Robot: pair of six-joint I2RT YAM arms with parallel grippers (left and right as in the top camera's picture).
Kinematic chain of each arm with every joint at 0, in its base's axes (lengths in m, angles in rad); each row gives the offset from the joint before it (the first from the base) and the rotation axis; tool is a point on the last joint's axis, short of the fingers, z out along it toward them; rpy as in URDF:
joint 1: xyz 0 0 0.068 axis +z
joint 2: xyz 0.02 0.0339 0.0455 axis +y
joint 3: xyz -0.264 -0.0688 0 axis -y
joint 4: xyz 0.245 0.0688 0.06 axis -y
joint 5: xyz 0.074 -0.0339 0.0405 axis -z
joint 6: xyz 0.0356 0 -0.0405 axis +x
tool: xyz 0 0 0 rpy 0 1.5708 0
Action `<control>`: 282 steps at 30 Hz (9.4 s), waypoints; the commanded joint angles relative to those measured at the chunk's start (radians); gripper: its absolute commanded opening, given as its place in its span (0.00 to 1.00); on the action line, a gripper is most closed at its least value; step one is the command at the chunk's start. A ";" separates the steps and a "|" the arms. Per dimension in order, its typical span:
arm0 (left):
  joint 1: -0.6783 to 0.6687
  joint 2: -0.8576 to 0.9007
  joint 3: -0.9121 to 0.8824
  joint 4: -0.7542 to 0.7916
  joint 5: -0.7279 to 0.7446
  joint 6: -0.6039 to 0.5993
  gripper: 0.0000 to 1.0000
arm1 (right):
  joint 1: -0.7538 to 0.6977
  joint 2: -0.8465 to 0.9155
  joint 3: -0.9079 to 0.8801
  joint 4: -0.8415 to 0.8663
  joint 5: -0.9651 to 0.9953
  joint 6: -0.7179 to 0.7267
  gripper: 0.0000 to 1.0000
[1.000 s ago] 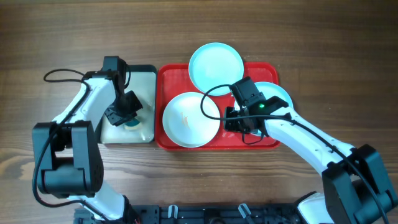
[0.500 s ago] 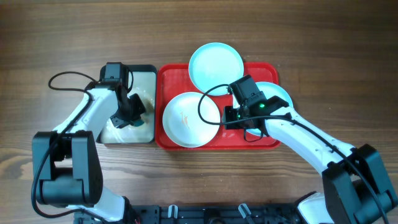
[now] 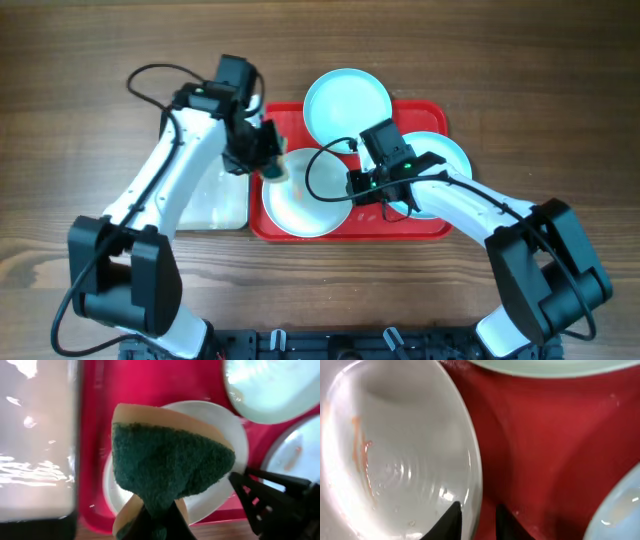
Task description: Clean dirty plates on tray and stack at the side
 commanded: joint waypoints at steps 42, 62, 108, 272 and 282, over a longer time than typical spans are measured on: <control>-0.348 0.277 -0.193 0.552 0.209 -0.320 0.04 | -0.026 0.045 0.016 -0.028 0.134 0.248 0.04; -0.220 0.252 -0.179 0.492 0.126 -0.369 0.04 | -0.026 0.045 0.016 -0.085 0.153 0.248 0.04; 0.187 -0.224 -0.352 0.214 -0.342 -0.053 0.04 | 0.274 -0.356 0.087 -0.139 1.019 -0.062 0.04; 0.038 -0.218 -0.346 0.115 -0.440 -0.227 0.80 | -0.103 -0.037 -0.055 -0.091 0.056 0.148 0.04; 0.176 -0.065 -0.481 0.357 -0.385 -0.185 0.47 | -0.103 -0.037 -0.055 -0.091 0.058 0.149 0.04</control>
